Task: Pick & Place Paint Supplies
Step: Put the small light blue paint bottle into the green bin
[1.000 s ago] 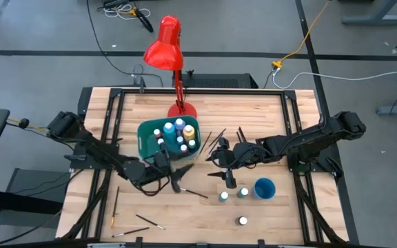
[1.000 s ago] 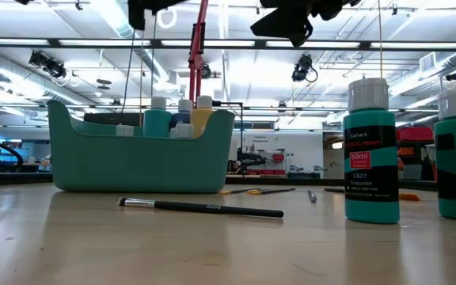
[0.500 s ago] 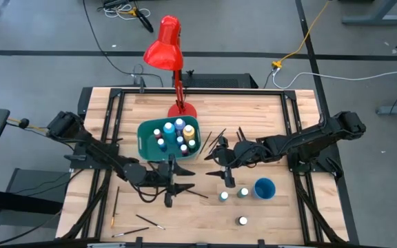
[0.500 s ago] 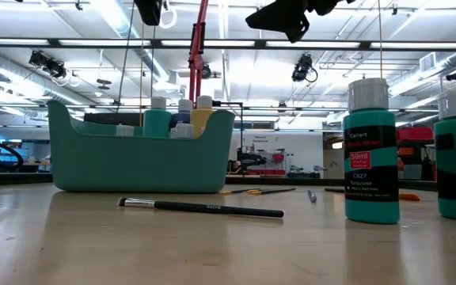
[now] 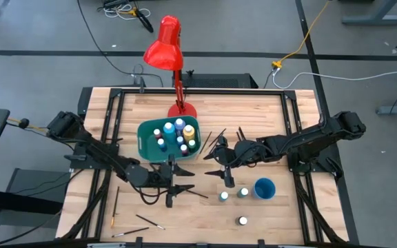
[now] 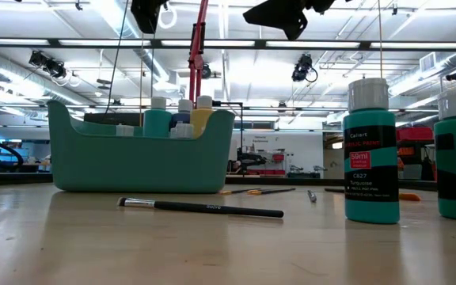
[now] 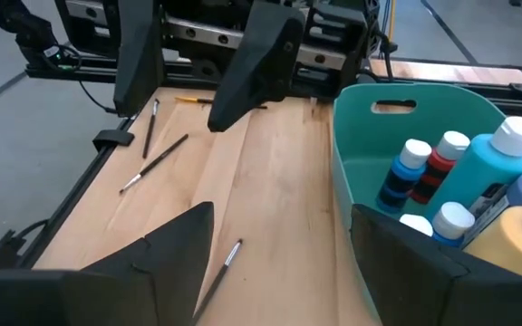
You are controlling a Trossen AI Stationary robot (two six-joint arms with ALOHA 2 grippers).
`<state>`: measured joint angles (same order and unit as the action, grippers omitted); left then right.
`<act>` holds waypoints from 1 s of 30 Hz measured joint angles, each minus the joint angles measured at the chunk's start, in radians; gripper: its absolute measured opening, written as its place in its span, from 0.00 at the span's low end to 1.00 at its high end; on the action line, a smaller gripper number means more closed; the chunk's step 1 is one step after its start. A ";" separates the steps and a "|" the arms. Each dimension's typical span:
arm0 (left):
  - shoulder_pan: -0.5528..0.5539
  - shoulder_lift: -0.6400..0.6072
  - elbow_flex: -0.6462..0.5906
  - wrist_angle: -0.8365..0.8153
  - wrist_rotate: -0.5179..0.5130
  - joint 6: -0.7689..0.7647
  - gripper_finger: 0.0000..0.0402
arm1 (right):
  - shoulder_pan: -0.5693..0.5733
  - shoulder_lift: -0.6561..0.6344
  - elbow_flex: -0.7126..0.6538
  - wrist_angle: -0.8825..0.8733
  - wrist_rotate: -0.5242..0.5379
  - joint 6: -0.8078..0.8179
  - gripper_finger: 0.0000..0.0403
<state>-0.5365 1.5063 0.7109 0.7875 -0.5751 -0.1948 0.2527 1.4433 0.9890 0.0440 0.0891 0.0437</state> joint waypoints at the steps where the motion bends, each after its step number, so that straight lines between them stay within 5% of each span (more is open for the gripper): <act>1: 0.000 0.000 0.000 0.001 0.000 0.000 0.49 | 0.000 0.000 0.000 0.004 0.000 0.000 0.66; 23: 0.001 0.001 0.000 -0.031 0.018 -0.001 0.49 | 0.000 -0.001 0.001 0.108 0.010 0.000 0.66; 30: 0.000 0.001 0.000 -0.040 0.019 -0.001 0.49 | 0.000 -0.001 0.001 -0.093 0.050 0.151 0.66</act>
<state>-0.5362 1.5070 0.7109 0.7472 -0.5560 -0.1955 0.2523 1.4422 0.9897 -0.0493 0.1392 0.1947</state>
